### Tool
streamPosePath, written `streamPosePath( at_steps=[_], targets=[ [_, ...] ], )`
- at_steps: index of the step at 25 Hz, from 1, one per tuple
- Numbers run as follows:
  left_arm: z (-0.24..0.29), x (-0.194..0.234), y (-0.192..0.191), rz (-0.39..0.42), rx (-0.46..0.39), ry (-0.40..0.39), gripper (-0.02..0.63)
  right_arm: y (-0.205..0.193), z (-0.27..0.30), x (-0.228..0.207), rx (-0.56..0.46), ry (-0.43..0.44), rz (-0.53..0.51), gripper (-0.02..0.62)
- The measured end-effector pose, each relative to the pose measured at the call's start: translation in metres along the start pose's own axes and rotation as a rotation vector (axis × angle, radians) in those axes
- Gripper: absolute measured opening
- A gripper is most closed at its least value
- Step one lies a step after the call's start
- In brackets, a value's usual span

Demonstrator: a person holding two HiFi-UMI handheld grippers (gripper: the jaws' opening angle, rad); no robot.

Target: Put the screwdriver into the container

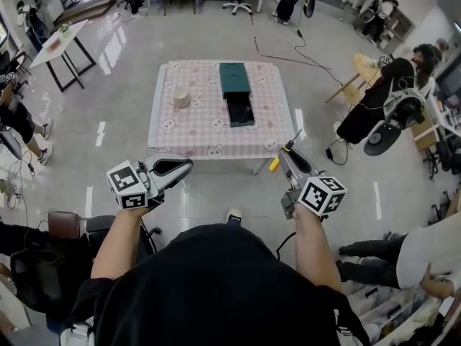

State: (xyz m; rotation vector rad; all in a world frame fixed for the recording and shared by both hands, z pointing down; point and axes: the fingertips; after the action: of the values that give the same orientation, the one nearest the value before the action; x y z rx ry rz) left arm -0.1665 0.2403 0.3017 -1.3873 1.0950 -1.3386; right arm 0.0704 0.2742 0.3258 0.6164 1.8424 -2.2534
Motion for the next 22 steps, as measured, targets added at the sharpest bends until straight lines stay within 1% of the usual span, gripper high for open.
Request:
streamPosePath(
  at_steps=[12, 22],
  targets=[
    [0.03, 0.018, -0.019, -0.042, 0.015, 0.0, 0.0, 0.007, 0.03, -0.03, 0.033, 0.038, 0.016, 0.103],
    [0.044, 0.04, -0.02, -0.057, 0.021, 0.02, 0.0, 0.012, 0.053, -0.048, 0.049, 0.06, 0.022, 0.103]
  ],
)
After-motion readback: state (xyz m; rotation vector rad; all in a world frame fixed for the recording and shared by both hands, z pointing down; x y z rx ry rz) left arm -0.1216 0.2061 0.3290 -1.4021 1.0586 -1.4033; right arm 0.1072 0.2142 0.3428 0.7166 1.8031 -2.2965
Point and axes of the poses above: the fingertips, and each gripper's own axes: z forward along the fingers, x to its left, y out of its top, and after that the axes turned 5 degrees about -x, right-handed
